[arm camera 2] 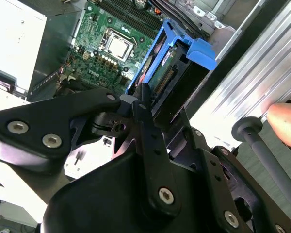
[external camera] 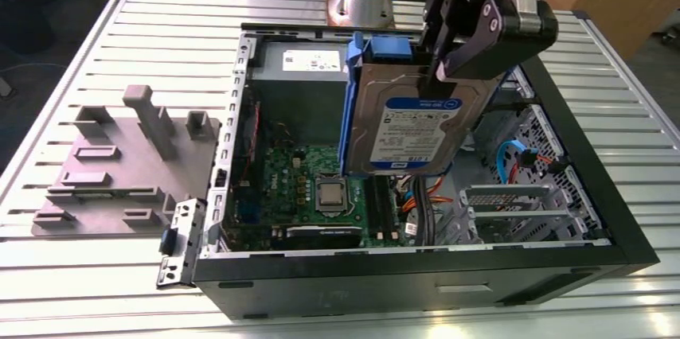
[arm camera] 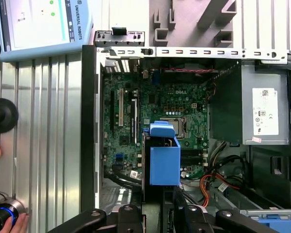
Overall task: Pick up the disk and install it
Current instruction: 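Pick up the disk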
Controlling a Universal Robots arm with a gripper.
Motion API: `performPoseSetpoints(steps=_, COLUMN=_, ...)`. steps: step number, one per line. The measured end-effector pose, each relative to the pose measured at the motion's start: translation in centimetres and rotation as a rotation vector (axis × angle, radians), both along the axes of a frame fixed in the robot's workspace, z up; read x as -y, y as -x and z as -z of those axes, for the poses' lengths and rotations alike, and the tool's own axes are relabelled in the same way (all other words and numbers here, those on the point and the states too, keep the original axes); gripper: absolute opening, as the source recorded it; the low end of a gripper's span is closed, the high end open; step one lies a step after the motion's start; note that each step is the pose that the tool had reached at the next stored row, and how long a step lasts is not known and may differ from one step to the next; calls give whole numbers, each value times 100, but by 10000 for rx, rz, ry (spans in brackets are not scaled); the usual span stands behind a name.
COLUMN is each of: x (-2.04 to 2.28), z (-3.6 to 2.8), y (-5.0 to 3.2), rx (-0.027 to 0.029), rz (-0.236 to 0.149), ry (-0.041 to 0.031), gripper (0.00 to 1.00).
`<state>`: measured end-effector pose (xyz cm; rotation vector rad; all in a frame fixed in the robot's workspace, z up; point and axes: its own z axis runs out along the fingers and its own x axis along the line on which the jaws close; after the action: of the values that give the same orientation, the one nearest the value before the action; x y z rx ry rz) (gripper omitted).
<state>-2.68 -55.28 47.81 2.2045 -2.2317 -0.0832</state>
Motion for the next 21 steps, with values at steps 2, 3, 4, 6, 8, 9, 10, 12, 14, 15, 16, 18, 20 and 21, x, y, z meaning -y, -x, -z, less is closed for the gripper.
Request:
performPoseSetpoints(steps=2, x=18, z=1, y=0, rx=0, rz=1, ry=0, gripper=35)
performPoseSetpoints(steps=3, x=26, z=1, y=0, rx=0, rz=0, ry=0, gripper=35)
performPoseSetpoints(steps=4, x=35, z=2, y=0, rx=0, rz=0, ry=-1, gripper=35)
performPoseSetpoints(steps=6, x=54, z=2, y=0, rx=0, rz=0, ry=0, gripper=35)
performPoseSetpoints(steps=8, x=68, z=4, y=1, rx=0, rz=1, ry=-2, gripper=35)
performPoseSetpoints(steps=9, x=70, z=4, y=1, rx=1, rz=1, ry=-1, gripper=35)
performPoseSetpoints(steps=10, x=70, z=4, y=0, rx=0, rz=1, ry=-1, gripper=35)
performPoseSetpoints(steps=12, x=70, z=3, y=0, rx=0, rz=0, ry=-1, gripper=35)
performPoseSetpoints(steps=14, x=70, z=3, y=0, rx=0, rz=0, ry=-1, gripper=35)
performPoseSetpoints(steps=15, x=70, z=3, y=0, rx=0, rz=0, ry=0, gripper=35)
performPoseSetpoints(steps=16, x=70, z=3, y=0, rx=0, rz=0, ry=0, gripper=35)
performPoseSetpoints(steps=18, x=71, z=3, y=-7, rx=0, rz=-1, ry=0, gripper=35)
performPoseSetpoints(steps=20, x=71, z=4, y=-20, rx=0, rz=0, ry=0, gripper=35)
performPoseSetpoints(steps=21, x=71, z=4, y=-29, rx=0, rz=-1, ry=-1, gripper=35)
